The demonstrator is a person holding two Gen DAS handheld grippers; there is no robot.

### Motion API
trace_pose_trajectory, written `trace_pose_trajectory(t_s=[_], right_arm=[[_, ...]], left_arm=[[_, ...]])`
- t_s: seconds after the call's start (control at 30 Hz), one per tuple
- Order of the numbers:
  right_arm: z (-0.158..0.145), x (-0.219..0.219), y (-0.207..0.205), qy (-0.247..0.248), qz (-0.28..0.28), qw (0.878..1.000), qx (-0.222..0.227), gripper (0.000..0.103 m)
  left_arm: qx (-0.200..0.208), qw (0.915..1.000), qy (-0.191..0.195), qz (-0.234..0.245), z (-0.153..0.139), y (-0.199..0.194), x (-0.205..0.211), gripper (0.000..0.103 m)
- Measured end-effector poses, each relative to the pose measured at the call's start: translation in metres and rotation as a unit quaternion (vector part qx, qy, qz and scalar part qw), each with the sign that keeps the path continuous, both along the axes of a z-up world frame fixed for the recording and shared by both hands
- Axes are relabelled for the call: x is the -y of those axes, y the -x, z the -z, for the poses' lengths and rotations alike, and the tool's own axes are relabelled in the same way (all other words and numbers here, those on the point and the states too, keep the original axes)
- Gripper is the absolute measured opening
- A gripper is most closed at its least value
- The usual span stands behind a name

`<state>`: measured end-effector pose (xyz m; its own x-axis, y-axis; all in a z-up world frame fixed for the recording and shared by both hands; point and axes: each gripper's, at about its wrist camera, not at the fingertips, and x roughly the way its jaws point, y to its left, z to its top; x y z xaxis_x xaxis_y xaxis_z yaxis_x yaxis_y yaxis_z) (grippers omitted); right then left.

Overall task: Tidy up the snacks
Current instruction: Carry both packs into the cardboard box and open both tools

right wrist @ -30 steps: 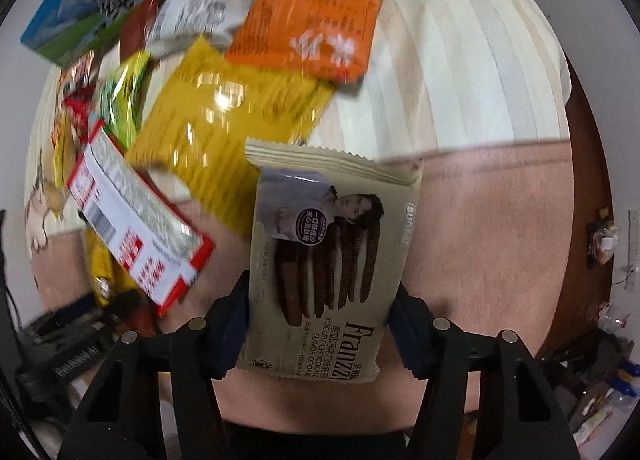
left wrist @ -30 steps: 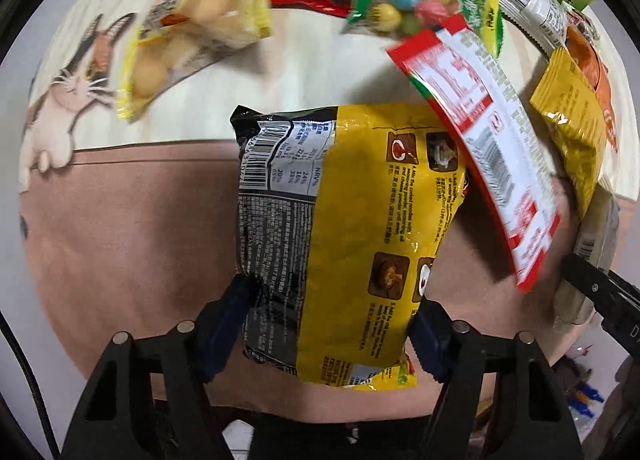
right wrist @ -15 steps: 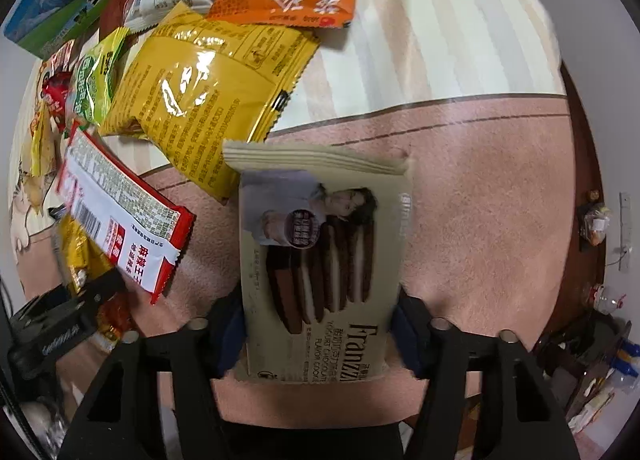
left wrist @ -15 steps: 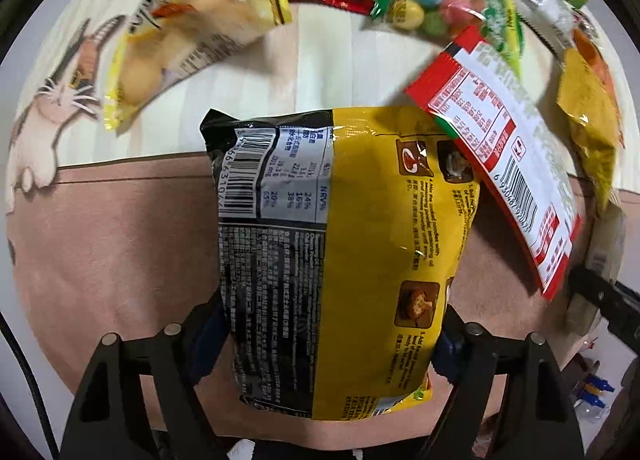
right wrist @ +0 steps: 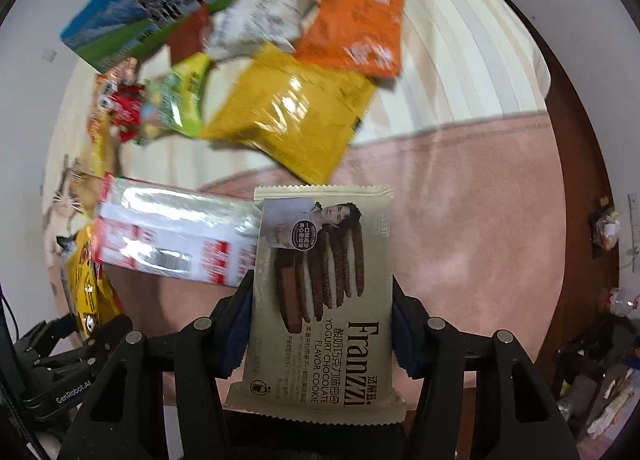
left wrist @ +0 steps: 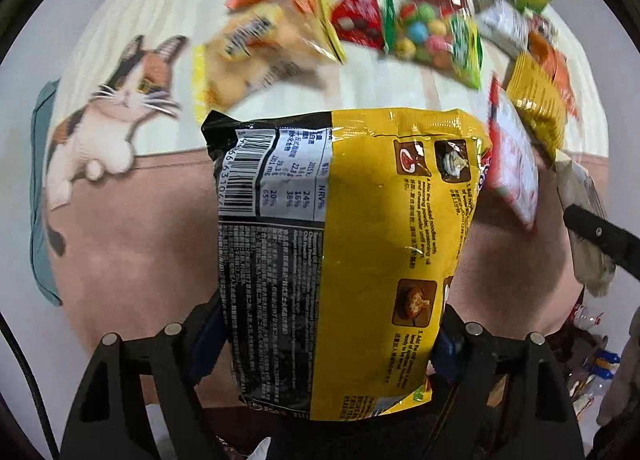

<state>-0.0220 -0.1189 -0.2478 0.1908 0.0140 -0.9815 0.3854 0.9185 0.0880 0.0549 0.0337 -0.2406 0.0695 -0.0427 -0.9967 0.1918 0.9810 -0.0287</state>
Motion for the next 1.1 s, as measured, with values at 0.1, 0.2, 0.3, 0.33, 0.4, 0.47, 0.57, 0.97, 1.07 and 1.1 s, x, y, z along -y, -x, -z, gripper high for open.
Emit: trace_pose_trajectory(t_s=[0.1, 0.2, 0.3, 0.33, 0.4, 0.47, 0.57, 0.97, 1.07, 1.1], right_arm=[[-0.025, 0.008, -0.016, -0.006, -0.012, 1.0, 0.026, 0.061], [-0.054, 0.016, -0.042, -0.018, -0.026, 0.998, 0.054, 0.061], [-0.091, 0.016, -0.089, -0.032, -0.045, 0.994, 0.092, 0.061], [-0.105, 0.022, -0.101, -0.033, -0.051, 0.993, 0.102, 0.061], [-0.136, 0.031, -0.133, -0.036, -0.064, 0.989, 0.131, 0.061], [-0.155, 0.04, -0.16, -0.031, -0.071, 0.985, 0.153, 0.061], [-0.167, 0.055, -0.217, -0.015, -0.082, 0.982, 0.17, 0.061], [-0.096, 0.098, -0.415, 0.004, -0.121, 0.988, 0.093, 0.061], [-0.074, 0.1, -0.44, 0.002, -0.127, 0.989, 0.072, 0.061], [-0.067, 0.102, -0.448, -0.002, -0.128, 0.99, 0.066, 0.061]], left_arm=[[0.026, 0.9997, 0.004, -0.002, -0.025, -0.011, 0.008, 0.082], [0.054, 0.9982, 0.025, -0.008, -0.06, -0.026, 0.023, 0.082], [0.079, 0.9945, 0.066, -0.015, -0.117, -0.08, 0.039, 0.082], [0.085, 0.9931, 0.079, -0.015, -0.128, -0.097, 0.044, 0.082], [0.093, 0.989, 0.113, -0.015, -0.149, -0.137, 0.067, 0.082], [0.111, 0.9864, 0.121, -0.014, -0.164, -0.184, 0.09, 0.082], [0.119, 0.9851, 0.122, -0.02, -0.18, -0.25, 0.106, 0.082], [-0.01, 0.9947, 0.081, -0.063, -0.088, -0.431, 0.111, 0.082], [-0.041, 0.9953, 0.066, -0.058, -0.061, -0.456, 0.115, 0.082], [-0.047, 0.9955, 0.077, -0.029, -0.056, -0.46, 0.118, 0.082]])
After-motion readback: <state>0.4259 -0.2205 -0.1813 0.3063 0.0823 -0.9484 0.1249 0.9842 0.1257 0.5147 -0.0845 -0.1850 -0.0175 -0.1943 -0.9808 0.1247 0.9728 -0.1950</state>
